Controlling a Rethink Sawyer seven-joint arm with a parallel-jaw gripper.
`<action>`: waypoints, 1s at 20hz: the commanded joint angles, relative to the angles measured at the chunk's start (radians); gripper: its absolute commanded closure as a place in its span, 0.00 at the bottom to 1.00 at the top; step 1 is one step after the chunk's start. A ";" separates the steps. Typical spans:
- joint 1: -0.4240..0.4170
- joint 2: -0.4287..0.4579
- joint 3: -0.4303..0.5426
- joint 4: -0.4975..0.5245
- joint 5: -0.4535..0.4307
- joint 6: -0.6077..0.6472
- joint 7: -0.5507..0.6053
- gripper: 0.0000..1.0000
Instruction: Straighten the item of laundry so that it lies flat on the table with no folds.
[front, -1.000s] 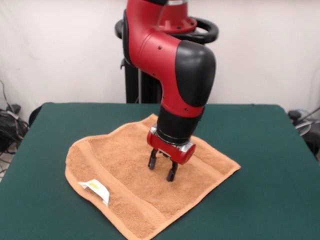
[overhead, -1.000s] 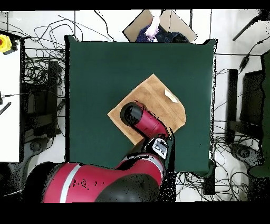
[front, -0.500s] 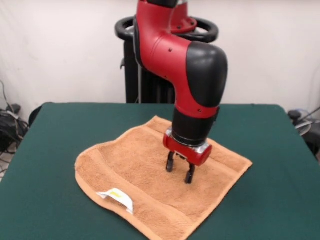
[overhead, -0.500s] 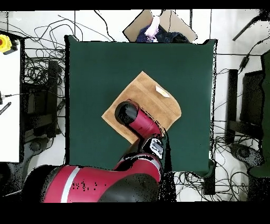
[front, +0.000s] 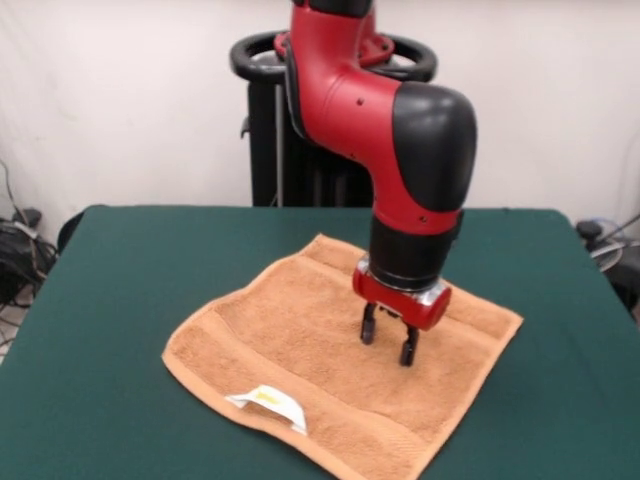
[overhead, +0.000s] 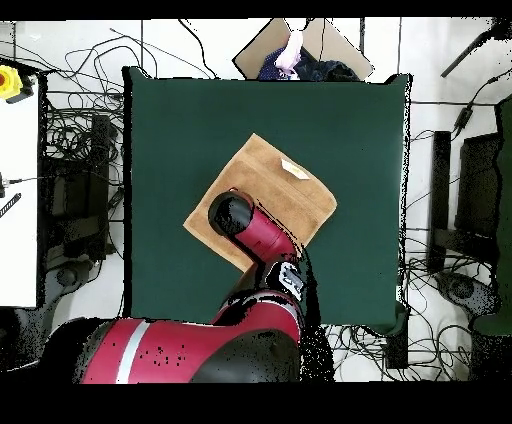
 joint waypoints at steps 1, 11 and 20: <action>-0.010 0.017 0.231 0.083 -0.011 0.043 0.200 0.00; 0.007 0.064 0.114 -0.062 -0.161 0.061 0.051 0.00; -0.121 -0.115 0.039 -0.053 -0.376 0.072 -0.013 0.00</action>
